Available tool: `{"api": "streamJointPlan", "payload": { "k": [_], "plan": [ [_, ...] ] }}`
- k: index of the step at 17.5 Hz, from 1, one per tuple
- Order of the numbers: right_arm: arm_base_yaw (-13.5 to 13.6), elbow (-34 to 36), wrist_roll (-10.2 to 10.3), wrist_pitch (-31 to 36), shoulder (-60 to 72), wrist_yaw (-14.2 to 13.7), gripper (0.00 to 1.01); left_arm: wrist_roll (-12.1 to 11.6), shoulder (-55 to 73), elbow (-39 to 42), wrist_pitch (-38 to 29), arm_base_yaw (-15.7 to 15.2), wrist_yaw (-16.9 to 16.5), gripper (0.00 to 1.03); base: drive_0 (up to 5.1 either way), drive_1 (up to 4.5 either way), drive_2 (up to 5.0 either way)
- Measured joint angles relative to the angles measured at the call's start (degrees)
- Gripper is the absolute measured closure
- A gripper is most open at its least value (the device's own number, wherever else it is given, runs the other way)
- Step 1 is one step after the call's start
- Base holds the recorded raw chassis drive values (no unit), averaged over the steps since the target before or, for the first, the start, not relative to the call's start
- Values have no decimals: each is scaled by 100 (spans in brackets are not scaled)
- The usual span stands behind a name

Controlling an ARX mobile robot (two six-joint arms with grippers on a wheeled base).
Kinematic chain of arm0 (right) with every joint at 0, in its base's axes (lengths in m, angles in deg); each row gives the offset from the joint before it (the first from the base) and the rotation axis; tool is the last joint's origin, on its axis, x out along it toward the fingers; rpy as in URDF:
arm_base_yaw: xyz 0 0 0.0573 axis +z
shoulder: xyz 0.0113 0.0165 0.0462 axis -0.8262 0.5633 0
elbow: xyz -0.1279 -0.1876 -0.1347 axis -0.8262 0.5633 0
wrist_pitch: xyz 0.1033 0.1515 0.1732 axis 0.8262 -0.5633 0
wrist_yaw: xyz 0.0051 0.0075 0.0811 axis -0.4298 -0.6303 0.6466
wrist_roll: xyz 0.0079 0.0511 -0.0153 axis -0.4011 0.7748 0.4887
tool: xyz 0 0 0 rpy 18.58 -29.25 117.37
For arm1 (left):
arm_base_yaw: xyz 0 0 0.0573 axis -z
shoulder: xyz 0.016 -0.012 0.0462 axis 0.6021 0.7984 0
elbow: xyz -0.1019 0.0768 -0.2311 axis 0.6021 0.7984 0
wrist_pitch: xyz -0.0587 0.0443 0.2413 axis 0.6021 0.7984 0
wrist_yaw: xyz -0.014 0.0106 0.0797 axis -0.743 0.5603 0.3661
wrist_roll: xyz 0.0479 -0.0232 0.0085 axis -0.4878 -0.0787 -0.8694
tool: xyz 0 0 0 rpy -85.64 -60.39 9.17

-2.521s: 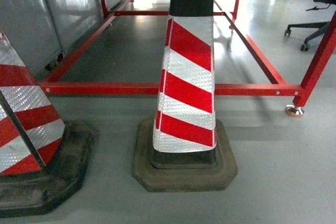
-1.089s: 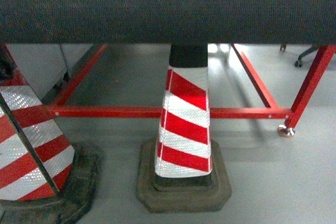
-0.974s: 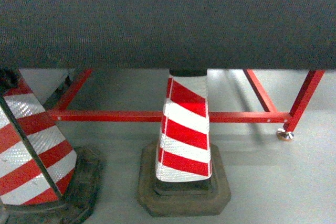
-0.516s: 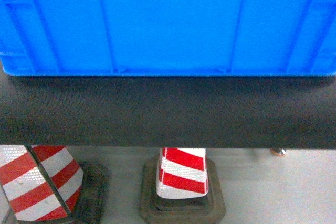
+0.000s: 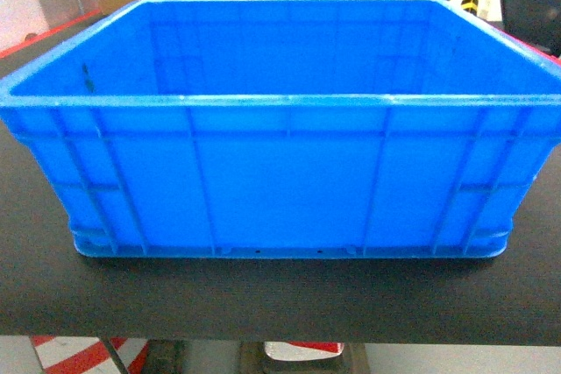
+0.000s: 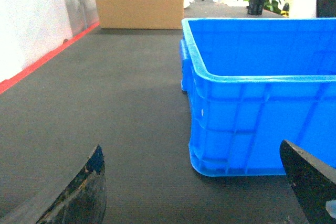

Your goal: Place box next to blue box on left shelf

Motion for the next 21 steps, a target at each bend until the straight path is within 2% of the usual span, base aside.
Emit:
{"api": "streamJointPlan", "payload": {
  "k": [21],
  "plan": [
    [0, 0, -2, -9, 0, 2, 3, 2, 0, 0, 2, 0, 2, 5, 0, 0, 0]
  ]
}}
